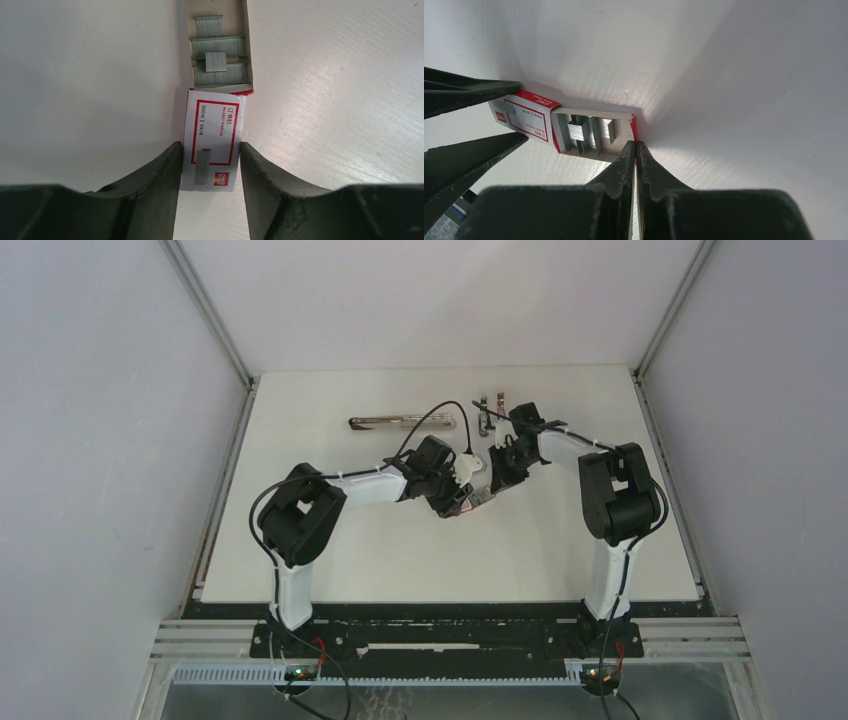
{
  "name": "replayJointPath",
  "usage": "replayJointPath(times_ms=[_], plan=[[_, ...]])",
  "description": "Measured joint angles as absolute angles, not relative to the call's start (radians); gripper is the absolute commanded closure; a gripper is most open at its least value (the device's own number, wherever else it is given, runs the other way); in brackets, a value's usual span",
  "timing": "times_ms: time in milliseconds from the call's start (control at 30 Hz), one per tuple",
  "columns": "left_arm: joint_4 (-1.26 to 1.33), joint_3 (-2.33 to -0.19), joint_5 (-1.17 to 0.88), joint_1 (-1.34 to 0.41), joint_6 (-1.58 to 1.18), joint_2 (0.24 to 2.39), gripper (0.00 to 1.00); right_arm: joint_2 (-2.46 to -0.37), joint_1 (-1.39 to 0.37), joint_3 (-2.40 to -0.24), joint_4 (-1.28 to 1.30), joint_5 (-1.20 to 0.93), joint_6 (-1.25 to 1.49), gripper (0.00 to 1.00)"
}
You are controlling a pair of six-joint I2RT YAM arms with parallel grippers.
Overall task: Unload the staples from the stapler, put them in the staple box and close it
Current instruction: Close the staple box at the center of the board.
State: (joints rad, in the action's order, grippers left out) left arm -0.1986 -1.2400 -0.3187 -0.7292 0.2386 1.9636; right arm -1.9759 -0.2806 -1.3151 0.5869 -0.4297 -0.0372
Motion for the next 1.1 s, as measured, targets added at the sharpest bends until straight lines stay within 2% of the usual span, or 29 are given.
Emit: replayJointPath(times_ms=[867,967,1100], plan=[[-0.228,-1.248,-0.345,-0.729,0.235,1.964,0.47,-1.976,-0.304,-1.316,0.574,-0.371,-0.008,1.0],[-0.227,-1.248,-0.343,-0.729,0.232,1.964,0.43,-1.976,-0.304,-1.316,0.574,-0.37,-0.008,1.0],[-0.225,-1.248,-0.333,-0.731,0.227,1.964,0.33,-1.976,-0.304,-1.316,0.574,-0.362,-0.008,1.0]])
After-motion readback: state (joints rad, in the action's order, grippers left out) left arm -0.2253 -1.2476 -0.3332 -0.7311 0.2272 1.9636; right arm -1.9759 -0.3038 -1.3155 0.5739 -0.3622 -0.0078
